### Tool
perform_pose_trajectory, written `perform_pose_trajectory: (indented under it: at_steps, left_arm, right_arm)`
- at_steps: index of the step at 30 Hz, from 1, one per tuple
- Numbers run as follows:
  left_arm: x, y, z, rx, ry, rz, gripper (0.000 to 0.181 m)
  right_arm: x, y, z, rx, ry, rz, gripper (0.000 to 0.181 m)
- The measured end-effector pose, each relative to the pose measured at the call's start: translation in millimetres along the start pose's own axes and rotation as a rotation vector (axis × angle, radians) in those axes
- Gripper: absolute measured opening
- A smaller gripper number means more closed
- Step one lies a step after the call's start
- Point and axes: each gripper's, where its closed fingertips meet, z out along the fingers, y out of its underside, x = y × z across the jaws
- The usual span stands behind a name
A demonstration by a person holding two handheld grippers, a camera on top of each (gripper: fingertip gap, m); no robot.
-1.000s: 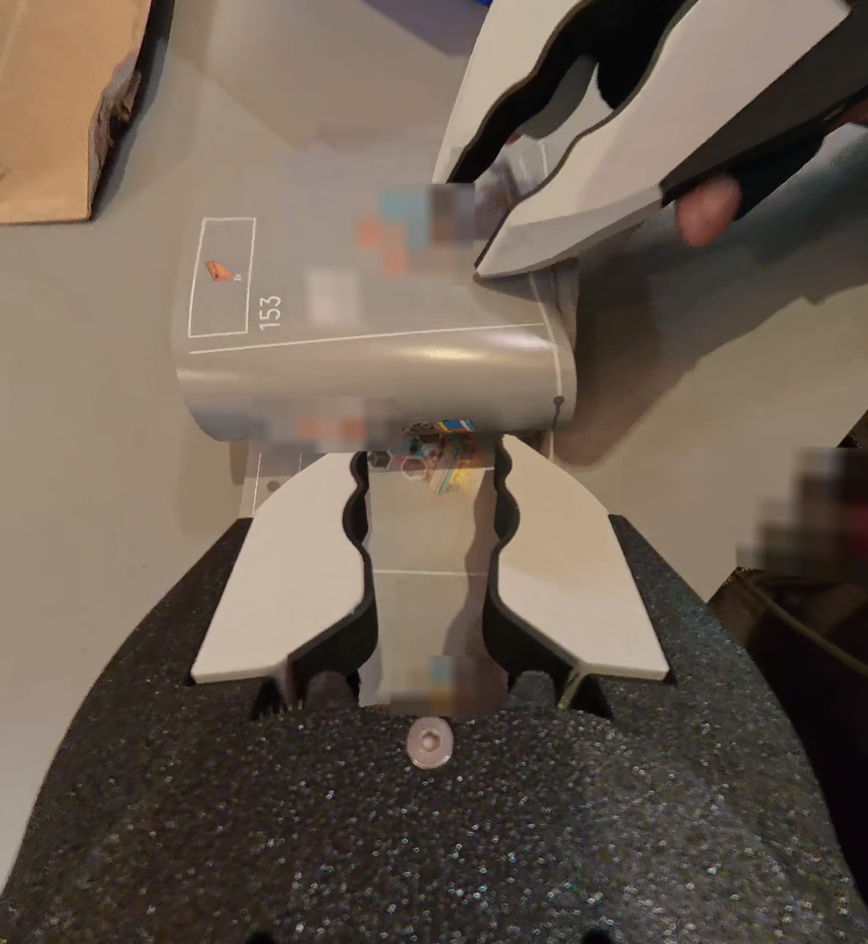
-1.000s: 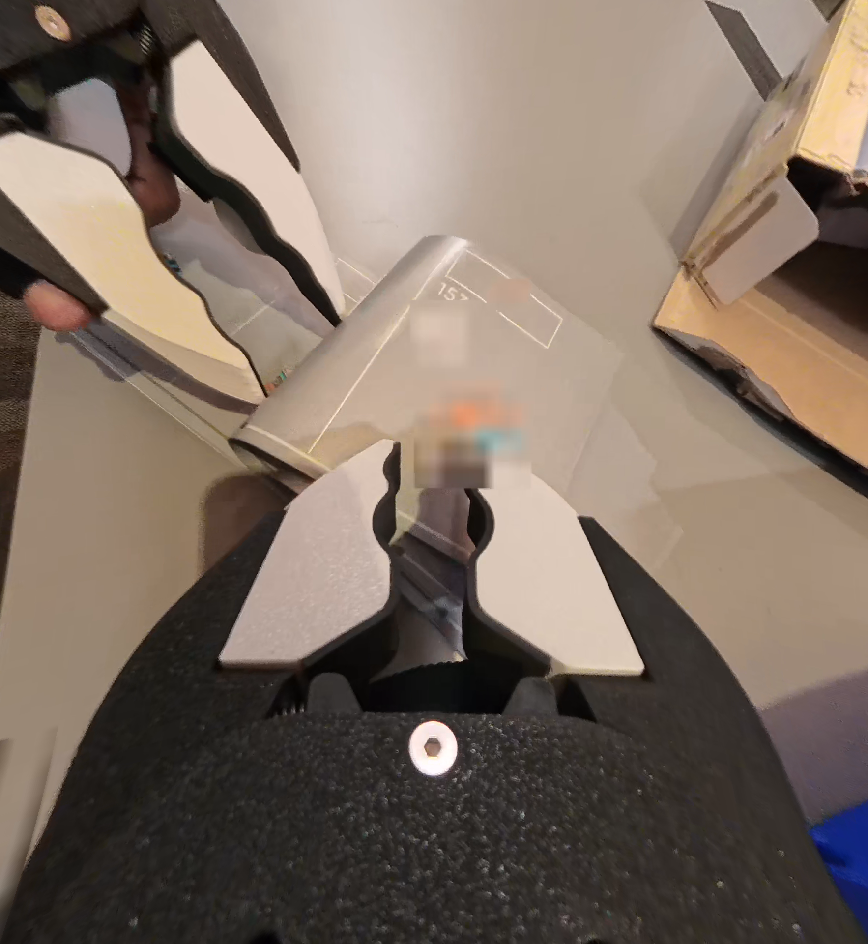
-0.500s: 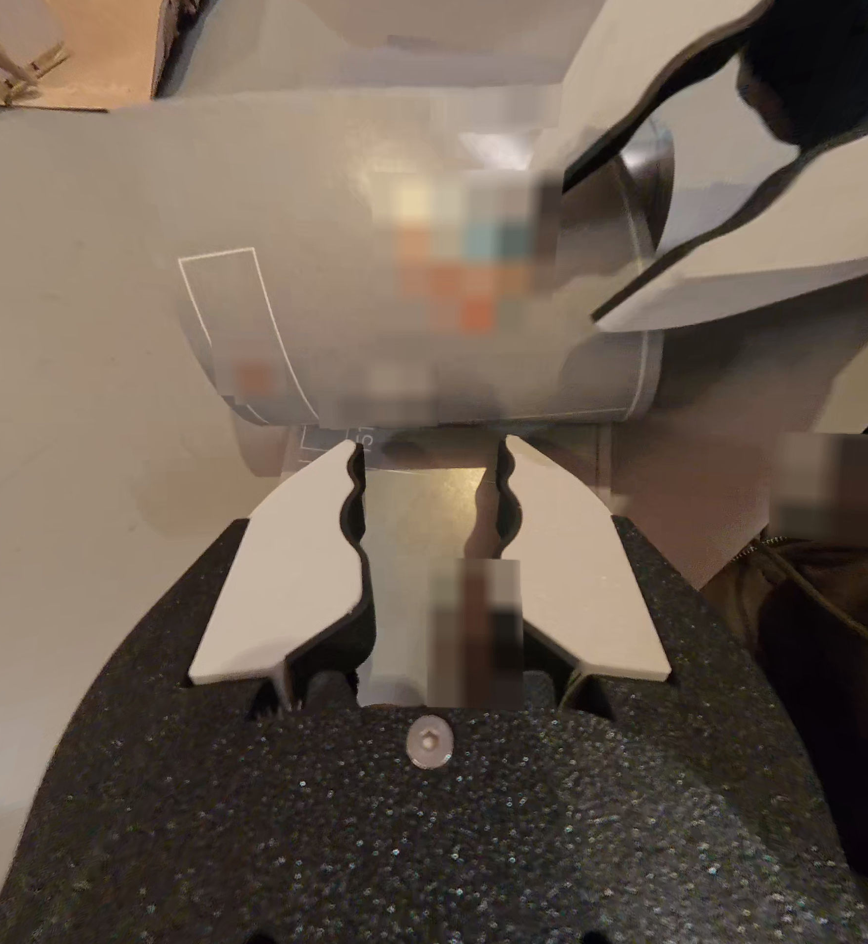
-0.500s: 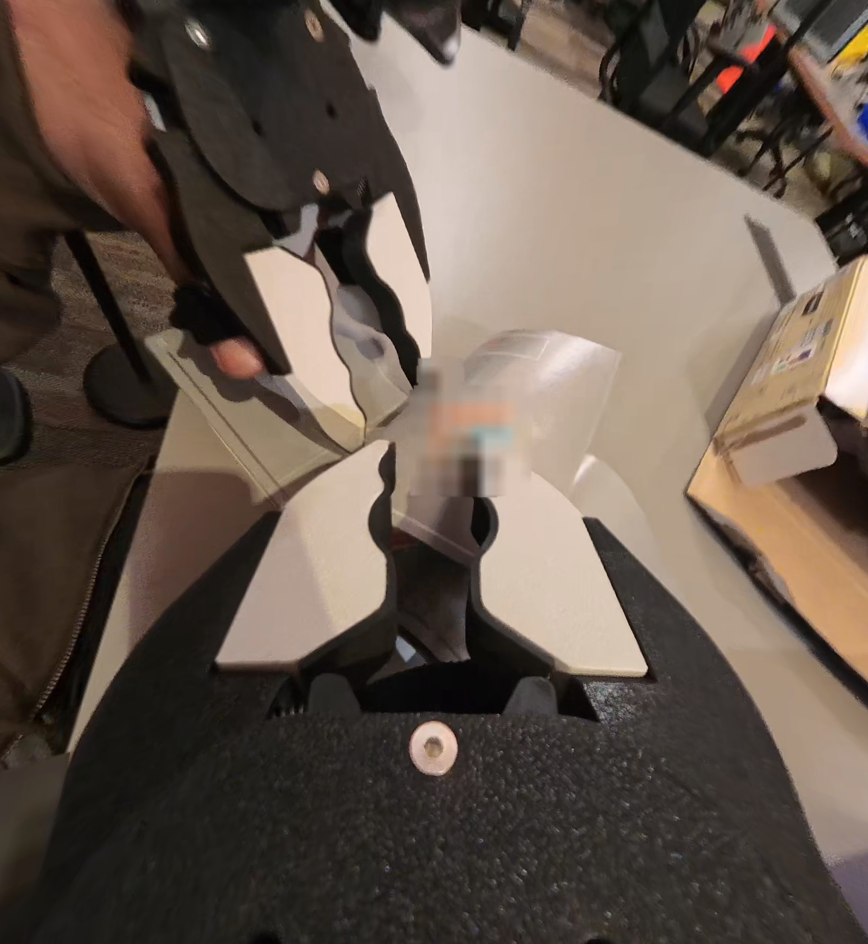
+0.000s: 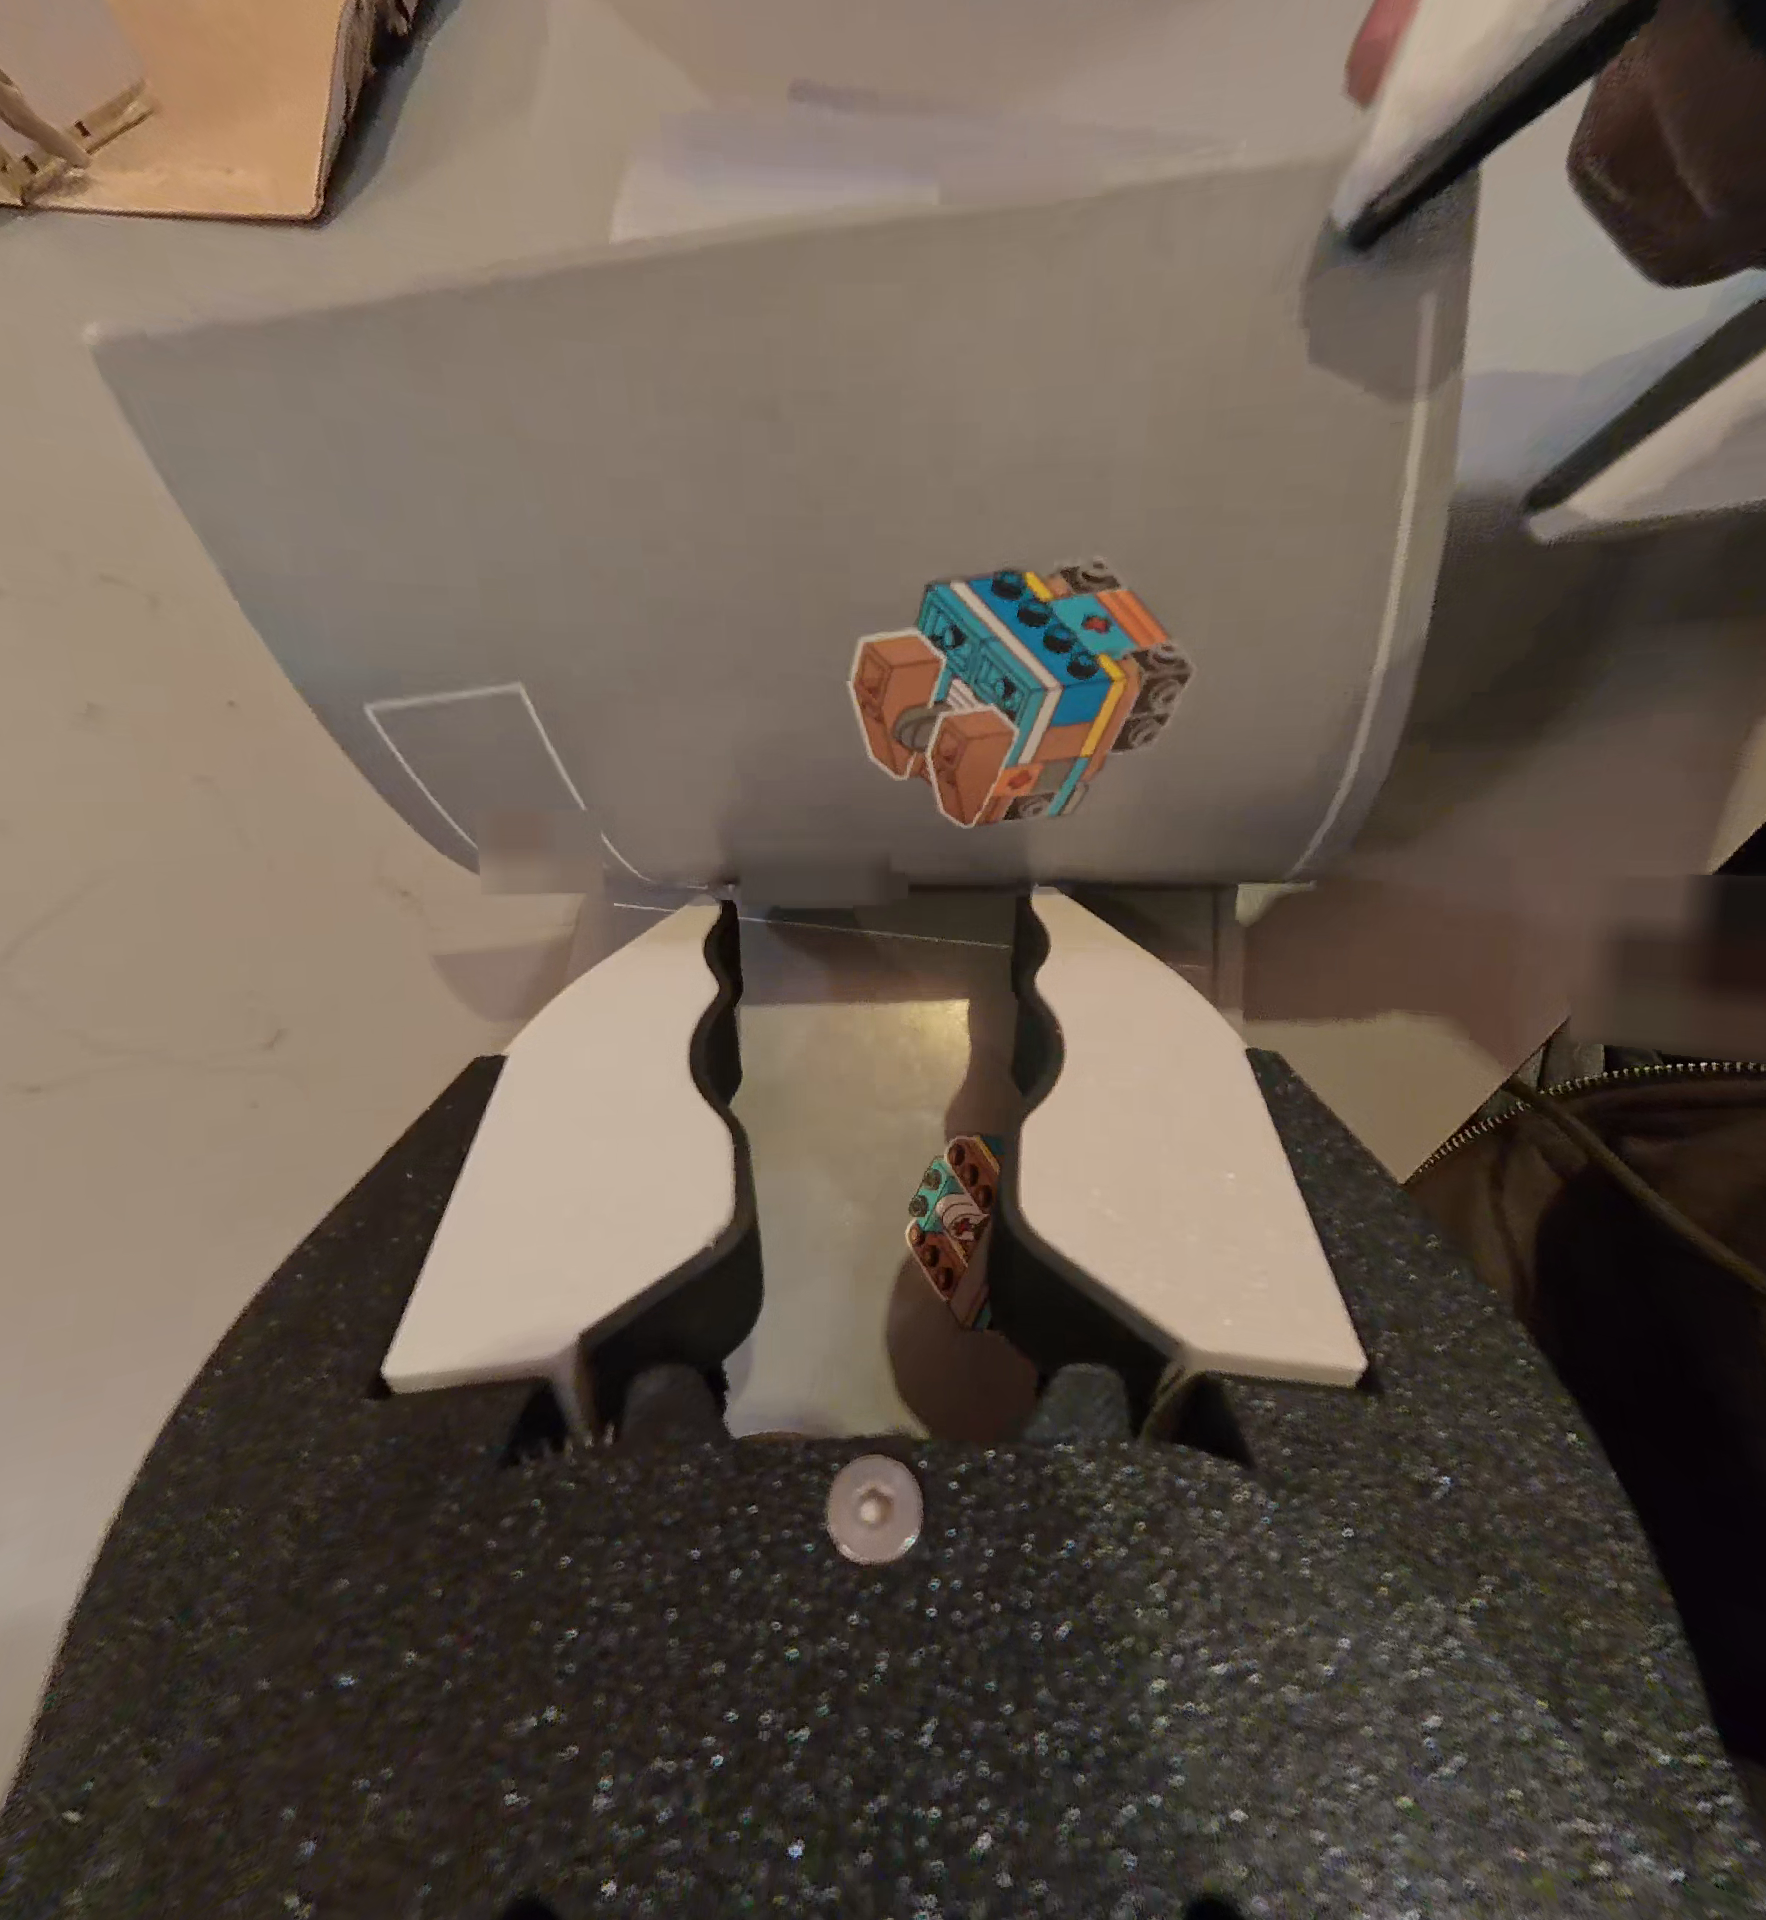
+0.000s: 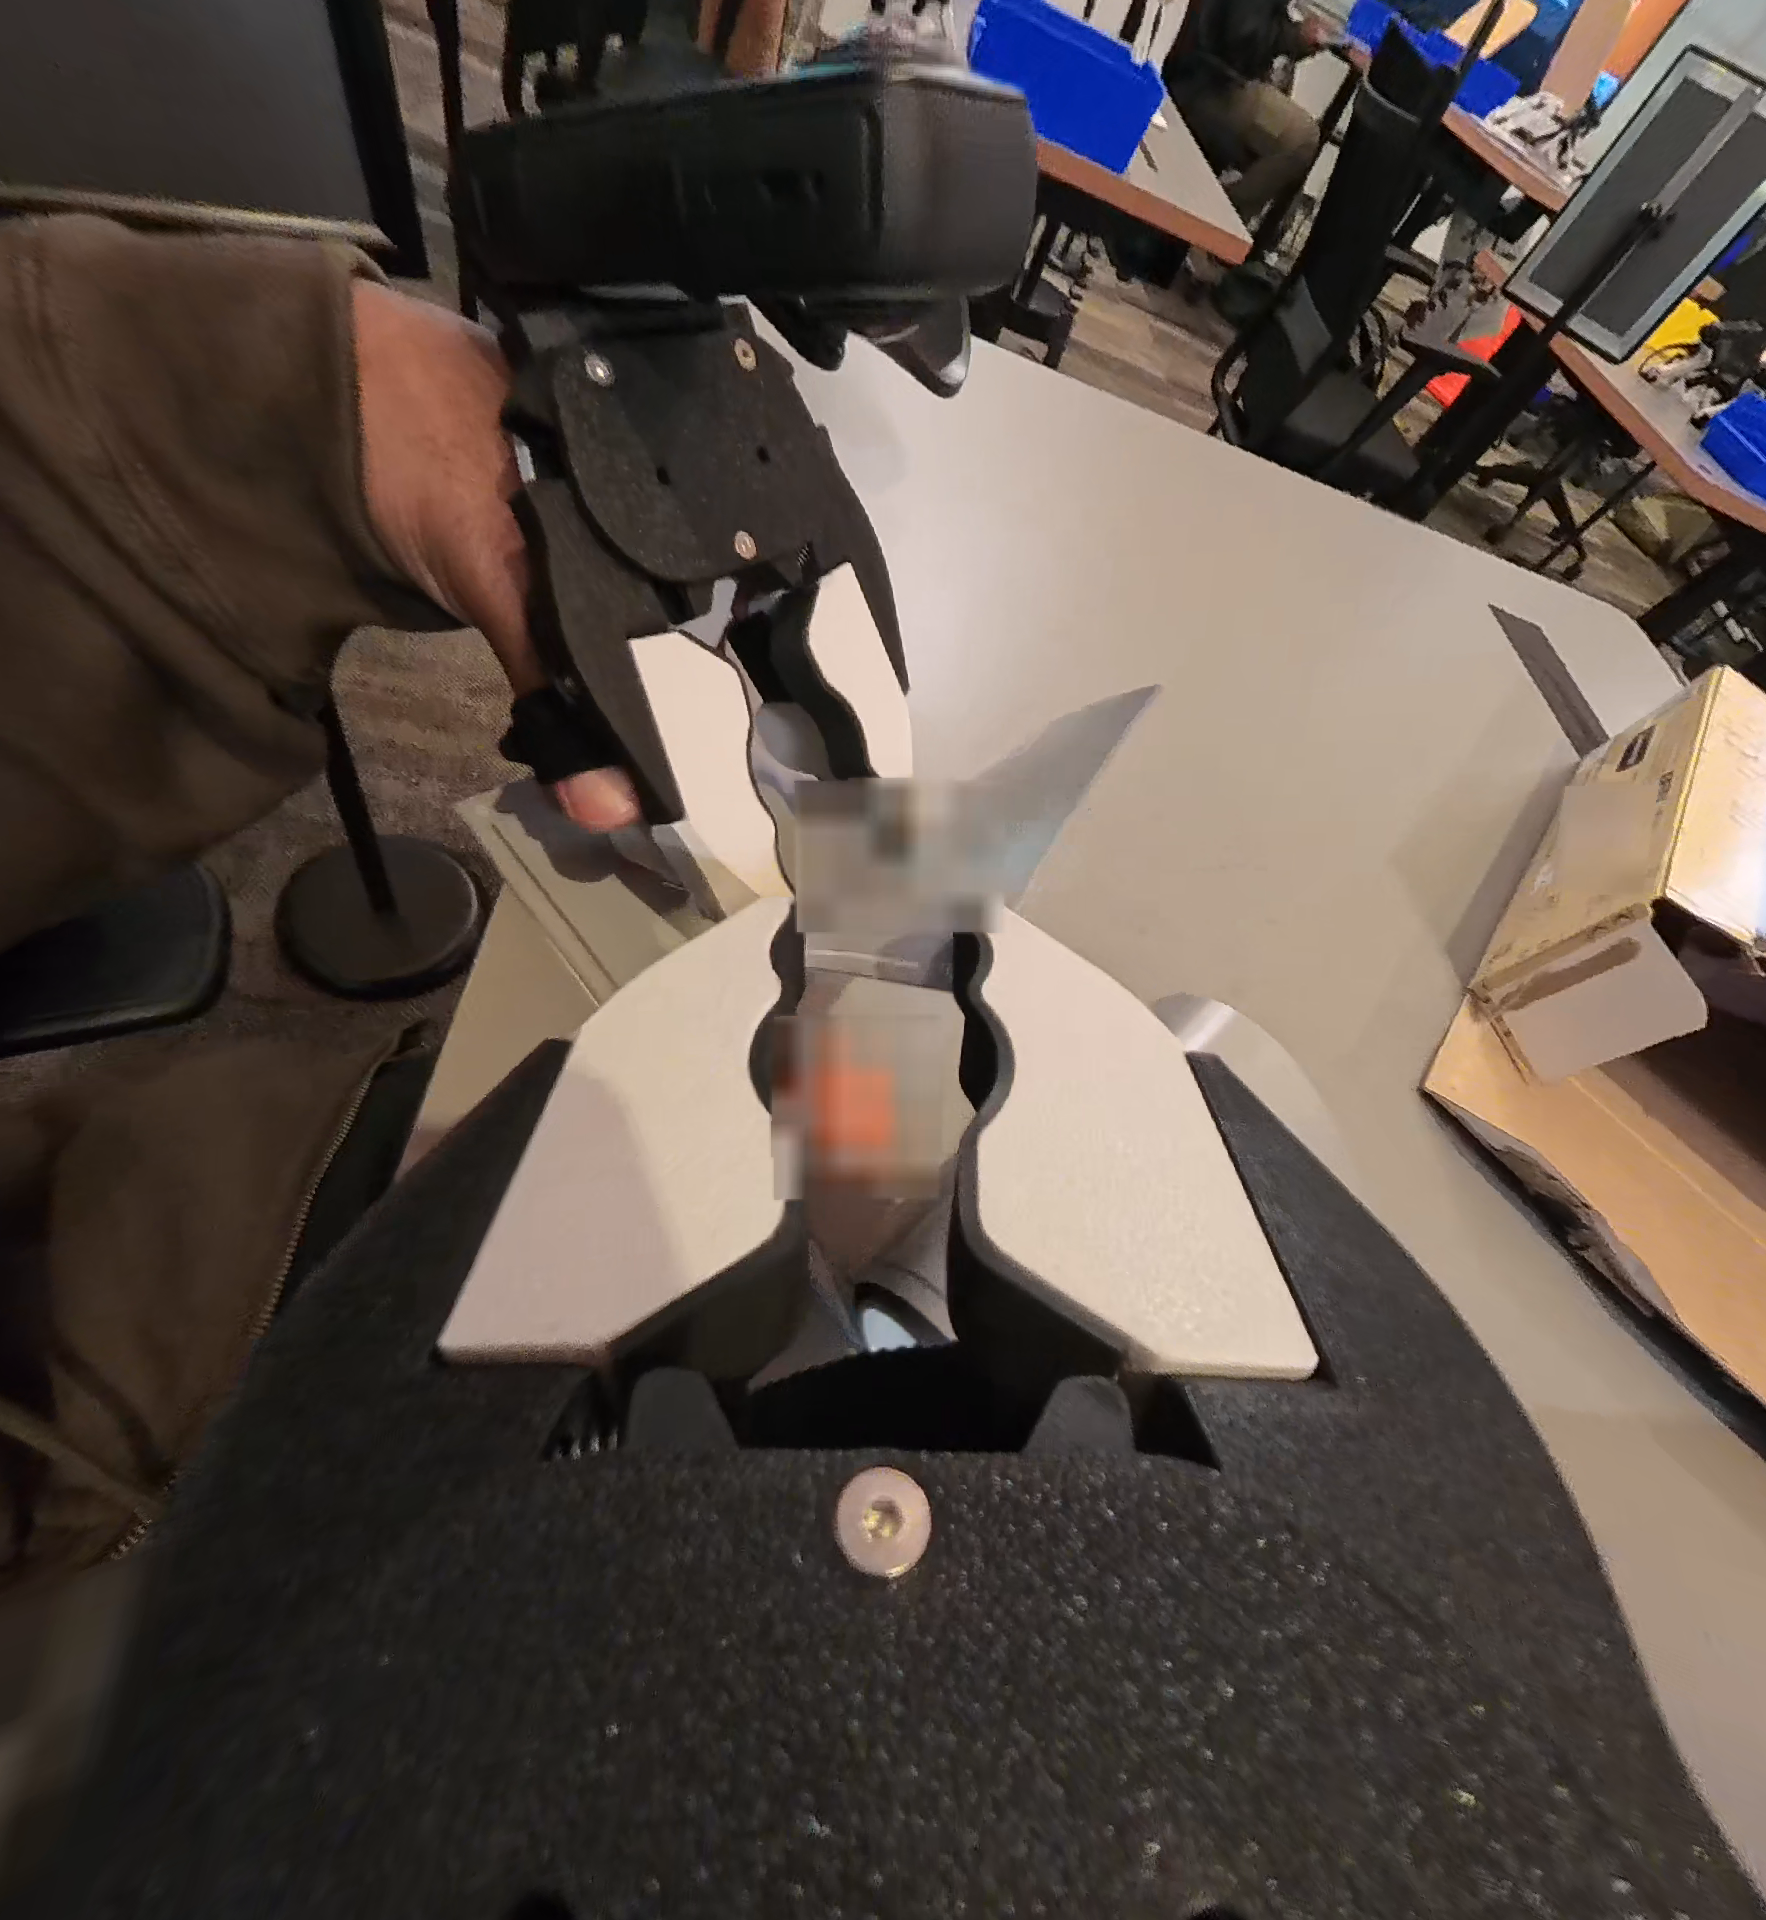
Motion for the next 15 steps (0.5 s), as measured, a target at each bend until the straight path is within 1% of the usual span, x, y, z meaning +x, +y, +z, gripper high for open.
perform_pose_trajectory:
  at_steps: [4,10,15]
  left_arm:
    - [-1,1,-1,0.004,-0.001,-0.004,0.051]
    - [0,2,-2,0.009,0.006,-0.001,0.051]
    - [-2,3,-5,0.013,-0.001,-0.009,0.051]
  right_arm:
    - [-8,-7,-3,0.051,-0.027,0.004,0.027]
    - [-18,2,5,0.023,-0.043,-0.002,0.027]
    - [-20,1,5,0.042,-0.047,0.012,0.027]
